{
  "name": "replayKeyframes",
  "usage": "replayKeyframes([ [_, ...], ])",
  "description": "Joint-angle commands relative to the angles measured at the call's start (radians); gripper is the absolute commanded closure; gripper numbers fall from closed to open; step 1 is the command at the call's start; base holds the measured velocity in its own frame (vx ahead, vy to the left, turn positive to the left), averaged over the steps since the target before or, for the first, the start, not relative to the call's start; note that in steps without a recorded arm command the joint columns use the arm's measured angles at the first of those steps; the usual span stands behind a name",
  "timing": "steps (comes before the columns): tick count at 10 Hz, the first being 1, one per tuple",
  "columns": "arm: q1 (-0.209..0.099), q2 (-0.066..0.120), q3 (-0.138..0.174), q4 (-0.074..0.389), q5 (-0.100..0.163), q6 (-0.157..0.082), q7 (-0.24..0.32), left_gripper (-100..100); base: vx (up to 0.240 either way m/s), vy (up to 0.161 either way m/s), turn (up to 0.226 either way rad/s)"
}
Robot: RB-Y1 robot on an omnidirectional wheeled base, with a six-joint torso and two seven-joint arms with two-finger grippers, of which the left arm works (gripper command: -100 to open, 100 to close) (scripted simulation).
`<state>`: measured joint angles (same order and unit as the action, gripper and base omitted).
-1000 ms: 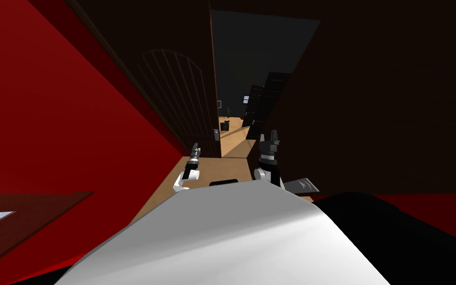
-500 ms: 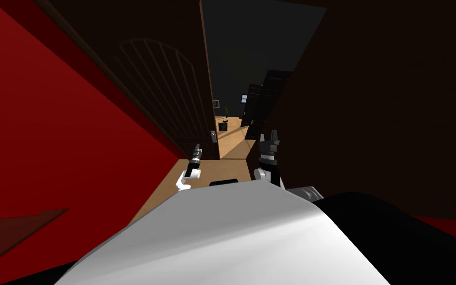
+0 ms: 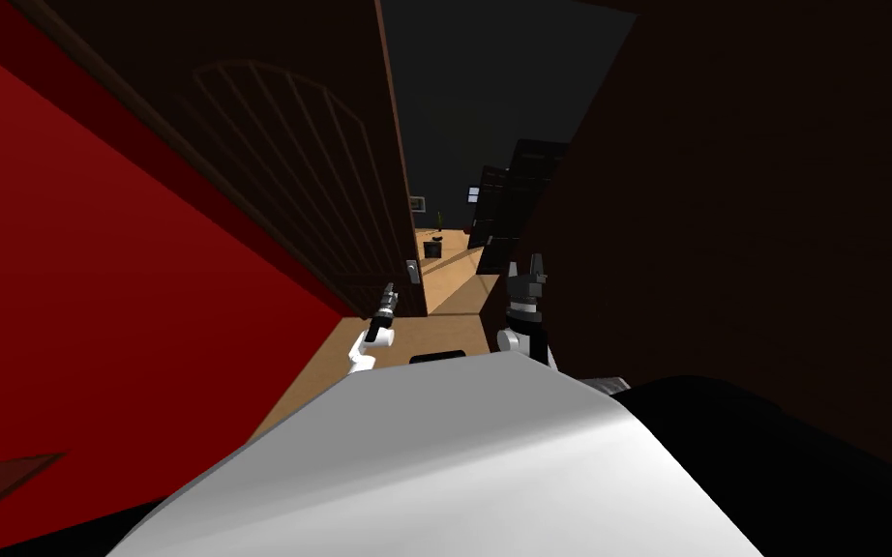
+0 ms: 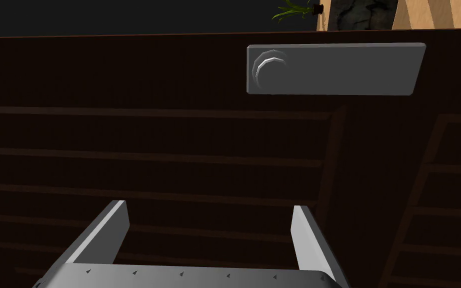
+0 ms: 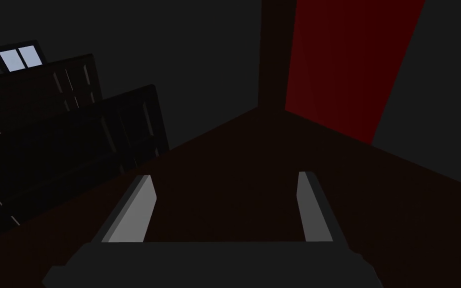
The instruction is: Pull the door open
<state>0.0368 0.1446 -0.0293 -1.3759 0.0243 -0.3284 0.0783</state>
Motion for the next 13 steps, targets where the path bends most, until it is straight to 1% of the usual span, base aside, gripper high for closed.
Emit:
replayKeyframes([
  [1,-0.018,0.004,-0.002,0.032,0.006,0.009,0.010,-100,0.163,-0.061,-0.054],
  [3,-0.045,0.008,-0.005,0.083,0.013,0.017,0.022,-100,0.185,-0.035,-0.060],
  [5,-0.065,0.010,-0.007,0.119,0.019,0.023,0.030,-100,0.163,-0.022,-0.045],
  [6,-0.073,0.011,-0.008,0.134,0.021,0.026,0.034,-100,0.102,-0.015,-0.038],
  [7,-0.069,0.009,-0.007,0.123,0.019,0.026,0.030,-100,0.041,-0.004,-0.006],
  [8,-0.072,0.040,0.012,0.146,0.032,0.016,0.049,-100,0.118,-0.016,-0.197],
  [9,-0.073,0.051,0.018,0.153,0.036,0.012,0.055,-100,0.188,-0.060,-0.177],
  [10,-0.074,0.075,0.033,0.170,0.046,0.005,0.070,-100,0.201,-0.087,-0.145],
  [11,-0.075,0.087,0.041,0.179,0.051,0.000,0.077,-100,0.178,-0.068,-0.129],
  [12,-0.077,0.112,0.056,0.196,0.061,-0.008,0.092,-100,0.173,-0.067,-0.164],
  [13,-0.077,0.112,0.056,0.196,0.061,-0.008,0.092,-100,0.123,-0.048,-0.077],
])
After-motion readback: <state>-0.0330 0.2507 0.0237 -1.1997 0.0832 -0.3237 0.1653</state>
